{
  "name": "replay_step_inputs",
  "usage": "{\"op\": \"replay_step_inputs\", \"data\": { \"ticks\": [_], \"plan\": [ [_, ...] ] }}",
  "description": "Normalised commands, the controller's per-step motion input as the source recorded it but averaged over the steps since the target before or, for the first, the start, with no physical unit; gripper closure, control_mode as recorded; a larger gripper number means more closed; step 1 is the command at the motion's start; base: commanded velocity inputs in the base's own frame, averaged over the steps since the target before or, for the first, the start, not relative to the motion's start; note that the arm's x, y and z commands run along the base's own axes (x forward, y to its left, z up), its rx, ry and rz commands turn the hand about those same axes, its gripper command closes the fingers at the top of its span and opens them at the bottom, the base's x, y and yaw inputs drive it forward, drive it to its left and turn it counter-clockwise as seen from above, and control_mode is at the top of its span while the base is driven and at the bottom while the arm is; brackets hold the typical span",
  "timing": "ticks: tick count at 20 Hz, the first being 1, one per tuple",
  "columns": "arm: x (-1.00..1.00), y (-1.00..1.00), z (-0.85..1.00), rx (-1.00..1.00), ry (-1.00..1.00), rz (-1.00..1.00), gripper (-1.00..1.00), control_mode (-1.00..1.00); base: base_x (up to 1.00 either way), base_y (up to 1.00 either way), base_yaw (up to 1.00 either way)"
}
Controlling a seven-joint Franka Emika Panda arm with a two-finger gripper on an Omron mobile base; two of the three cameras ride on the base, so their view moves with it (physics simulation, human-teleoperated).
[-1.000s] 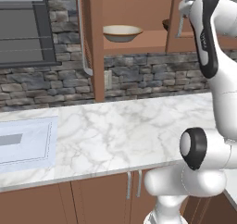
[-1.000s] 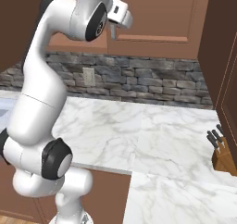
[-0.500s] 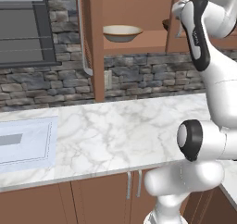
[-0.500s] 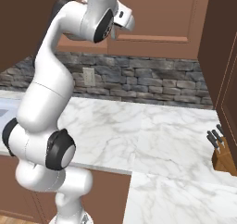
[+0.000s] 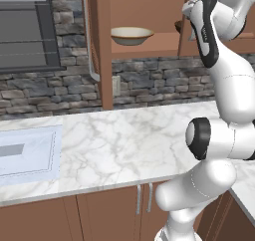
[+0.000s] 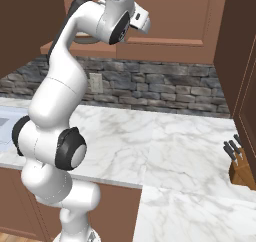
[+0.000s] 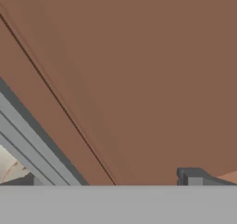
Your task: Move the bowls from the cabinet to the plates on the dining table.
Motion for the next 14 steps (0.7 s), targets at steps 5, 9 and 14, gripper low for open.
{"op": "replay_step_inputs", "data": {
  "ticks": [5,9,14],
  "plan": [
    [0.56,-0.07,-0.12,0.05,0.00,0.01,-1.00,-1.00,0.00,0.00,0.00],
    [0.38,0.00,-0.18,0.00,0.01,0.00,-1.00,-1.00,0.00,0.00,0.00],
    [0.00,0.00,0.00,0.00,0.00,0.00,-1.00,-1.00,0.00,0.00,0.00]
  ]
}}
